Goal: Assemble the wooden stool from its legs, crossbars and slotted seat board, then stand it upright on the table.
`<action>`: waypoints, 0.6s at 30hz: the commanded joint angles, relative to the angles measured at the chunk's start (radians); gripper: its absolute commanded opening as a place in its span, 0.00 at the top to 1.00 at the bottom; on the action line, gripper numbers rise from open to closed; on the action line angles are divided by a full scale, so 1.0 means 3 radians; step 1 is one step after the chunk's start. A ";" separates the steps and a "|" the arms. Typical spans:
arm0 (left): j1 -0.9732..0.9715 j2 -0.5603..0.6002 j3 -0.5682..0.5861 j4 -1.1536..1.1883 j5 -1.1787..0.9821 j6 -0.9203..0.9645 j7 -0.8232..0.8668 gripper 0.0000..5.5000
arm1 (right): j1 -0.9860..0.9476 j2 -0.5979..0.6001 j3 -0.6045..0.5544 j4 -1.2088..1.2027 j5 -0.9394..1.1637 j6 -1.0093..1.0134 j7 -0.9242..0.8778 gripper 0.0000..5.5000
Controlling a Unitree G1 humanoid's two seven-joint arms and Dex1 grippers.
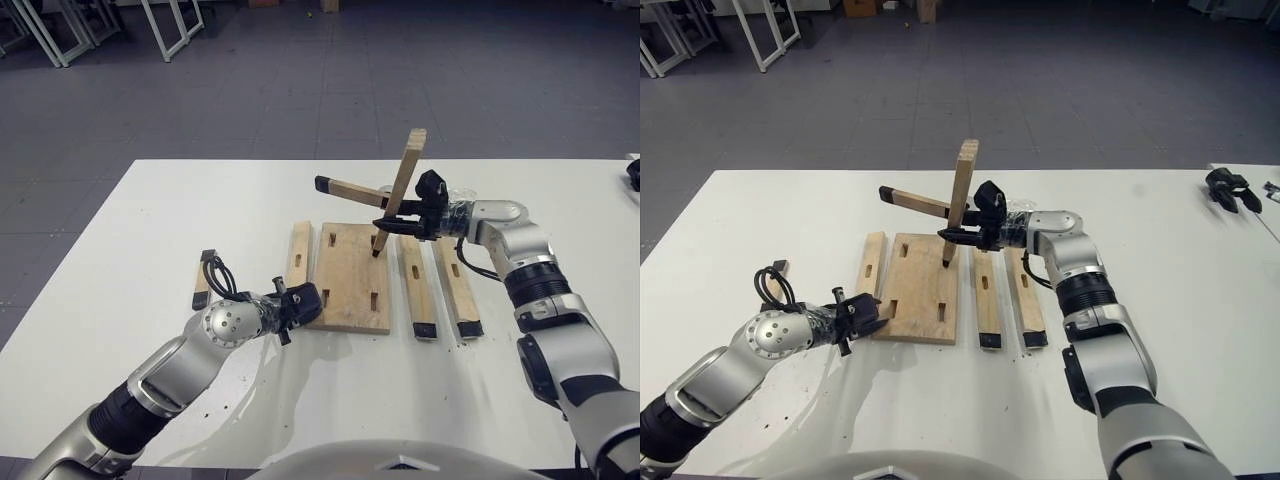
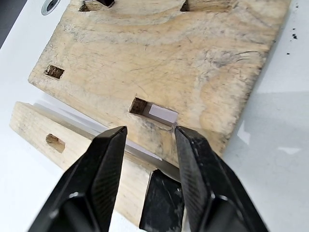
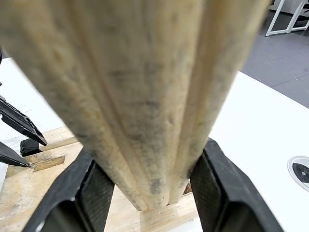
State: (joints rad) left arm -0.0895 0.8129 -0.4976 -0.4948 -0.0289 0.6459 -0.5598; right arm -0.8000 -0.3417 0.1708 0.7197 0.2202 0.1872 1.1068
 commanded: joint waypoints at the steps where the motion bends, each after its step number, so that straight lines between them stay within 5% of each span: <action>1: 0.0190 0.0036 -0.0088 0.0396 0.0109 0.0081 -0.0132 0.67 | -0.0277 0.0095 0.0028 0.0492 -0.0230 -0.0261 -0.0058 0.62; 10: 0.0190 0.0019 -0.0055 0.0439 0.0190 -0.0013 -0.0231 0.67 | -0.0473 0.0121 0.0197 0.1172 -0.0620 -0.0631 0.0208 0.62; 18: 0.0018 0.0065 0.0298 0.0798 0.0261 -0.0278 -0.0247 0.67 | -0.0293 -0.0019 0.0246 0.1393 -0.0629 -0.0261 0.1013 0.63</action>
State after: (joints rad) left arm -0.1138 0.8026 -0.4118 -0.3406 0.0157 0.5302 -0.6130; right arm -0.9649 -0.3561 0.2070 1.1106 0.0792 0.0447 1.3149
